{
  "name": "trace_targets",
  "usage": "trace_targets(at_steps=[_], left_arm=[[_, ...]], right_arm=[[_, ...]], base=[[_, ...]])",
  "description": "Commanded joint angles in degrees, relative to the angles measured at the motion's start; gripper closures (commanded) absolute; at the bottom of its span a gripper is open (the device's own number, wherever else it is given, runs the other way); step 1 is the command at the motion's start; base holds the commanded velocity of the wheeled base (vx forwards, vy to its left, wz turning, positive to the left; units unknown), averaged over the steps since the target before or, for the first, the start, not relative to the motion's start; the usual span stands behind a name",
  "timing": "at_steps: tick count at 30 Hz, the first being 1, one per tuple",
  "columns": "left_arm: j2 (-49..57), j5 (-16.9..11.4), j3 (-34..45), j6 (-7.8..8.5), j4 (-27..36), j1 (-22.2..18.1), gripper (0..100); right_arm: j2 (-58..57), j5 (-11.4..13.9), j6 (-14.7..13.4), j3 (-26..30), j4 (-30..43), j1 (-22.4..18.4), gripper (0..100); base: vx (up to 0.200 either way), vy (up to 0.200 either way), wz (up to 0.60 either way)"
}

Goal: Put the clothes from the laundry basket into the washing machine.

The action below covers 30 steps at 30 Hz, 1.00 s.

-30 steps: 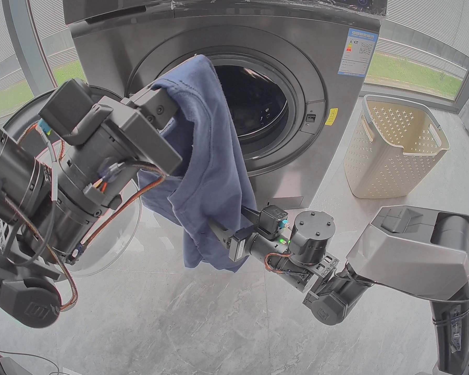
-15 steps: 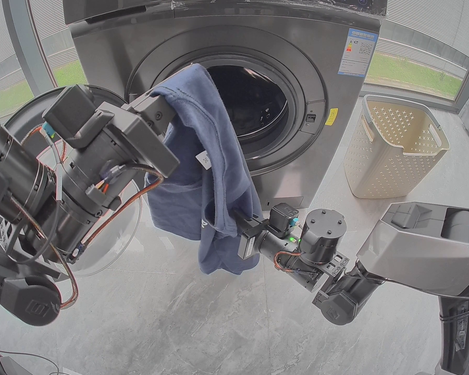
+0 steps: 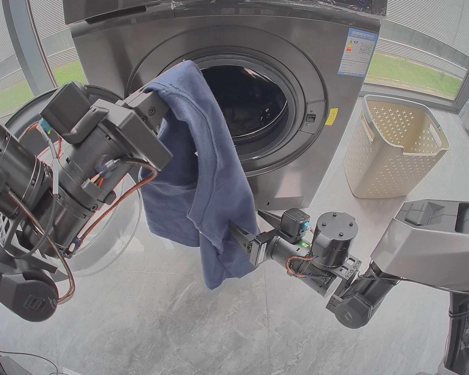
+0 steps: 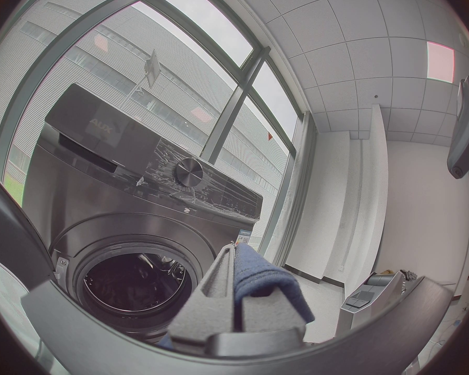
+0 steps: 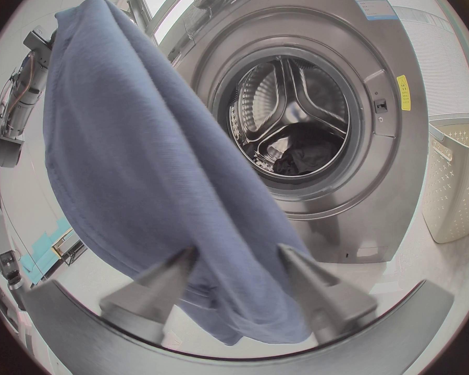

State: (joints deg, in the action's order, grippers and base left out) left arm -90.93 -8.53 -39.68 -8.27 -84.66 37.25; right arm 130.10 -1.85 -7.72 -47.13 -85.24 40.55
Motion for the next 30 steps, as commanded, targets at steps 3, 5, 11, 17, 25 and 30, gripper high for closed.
trace_targets(at_steps=[3,5,11,17,25,30], left_arm=[[0.31,-0.08,-0.13,0.0,-0.15,0.54,100],[0.23,-0.17,-0.05,0.0,-0.33,0.54,100],[0.23,-0.17,0.13,0.0,-0.59,0.63,100],[0.23,-0.26,0.39,0.0,-0.68,1.15,100],[0.23,-0.26,0.39,0.0,-0.94,1.42,100],[0.31,-0.26,0.57,0.0,-1.21,2.38,100]], right_arm=[[0.68,0.1,0.07,-2.09,1.21,-1.79,0],[2.09,0.62,0.16,-4.99,1.65,-2.75,0],[4.9,4.23,1.21,-11.05,3.41,-2.23,0],[8.68,6.86,2.44,-16.68,3.85,-0.73,0],[10.26,7.21,3.5,-18.0,3.85,2.08,0],[11.14,7.04,3.5,-20.72,3.85,1.73,0]], base=[[0.0,0.0,0.0],[0.0,0.0,0.0],[0.0,0.0,0.0],[0.0,0.0,0.0],[0.0,0.0,0.0],[0.0,0.0,0.0]])
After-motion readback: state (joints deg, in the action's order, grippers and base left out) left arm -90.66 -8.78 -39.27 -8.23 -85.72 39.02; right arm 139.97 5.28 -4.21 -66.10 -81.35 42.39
